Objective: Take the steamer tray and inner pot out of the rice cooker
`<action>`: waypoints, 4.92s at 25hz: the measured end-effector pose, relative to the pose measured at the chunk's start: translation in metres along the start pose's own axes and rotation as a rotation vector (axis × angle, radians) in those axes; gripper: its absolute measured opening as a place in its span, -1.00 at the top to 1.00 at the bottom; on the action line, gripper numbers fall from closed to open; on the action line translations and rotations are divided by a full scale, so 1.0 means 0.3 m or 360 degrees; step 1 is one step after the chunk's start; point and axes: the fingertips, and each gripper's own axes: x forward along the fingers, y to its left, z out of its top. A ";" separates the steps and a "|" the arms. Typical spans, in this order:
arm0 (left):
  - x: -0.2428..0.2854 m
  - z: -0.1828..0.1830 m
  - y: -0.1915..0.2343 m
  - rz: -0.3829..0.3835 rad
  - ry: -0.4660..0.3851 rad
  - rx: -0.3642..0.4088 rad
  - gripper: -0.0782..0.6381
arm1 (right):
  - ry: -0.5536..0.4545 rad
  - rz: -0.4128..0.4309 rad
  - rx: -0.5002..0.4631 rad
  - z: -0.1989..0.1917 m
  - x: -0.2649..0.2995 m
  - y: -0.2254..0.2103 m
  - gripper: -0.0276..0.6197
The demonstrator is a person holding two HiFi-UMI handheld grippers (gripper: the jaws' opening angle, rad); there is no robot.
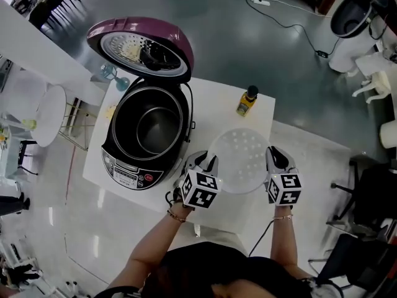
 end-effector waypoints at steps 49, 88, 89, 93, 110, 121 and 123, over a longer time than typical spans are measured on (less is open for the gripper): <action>0.120 0.036 -0.028 0.0110 -0.0151 0.0229 0.33 | 0.0087 0.0008 0.0065 -0.072 0.247 -0.085 0.45; -0.618 0.001 1.004 0.0169 -0.0441 0.0286 0.27 | -0.0125 -0.0017 -0.0241 0.401 0.176 0.906 0.45; -0.597 -0.010 1.011 0.0164 -0.0400 0.0318 0.25 | -0.0109 -0.0035 -0.0251 0.404 0.184 0.906 0.45; -0.521 -0.043 1.025 0.0173 -0.0180 0.0532 0.19 | 0.0075 -0.0122 -0.0393 0.412 0.214 0.908 0.45; -0.242 -0.027 1.059 -0.0068 0.0183 0.0583 -0.01 | 0.0680 -0.0305 -0.0929 0.399 0.443 0.878 0.44; -0.227 0.009 1.100 0.0026 0.0142 0.0437 0.26 | 0.0412 -0.0388 -0.0797 0.487 0.411 0.877 0.54; -0.227 0.012 1.106 0.0012 0.0138 0.0407 0.30 | 0.0351 -0.0361 -0.0753 0.502 0.406 0.882 0.56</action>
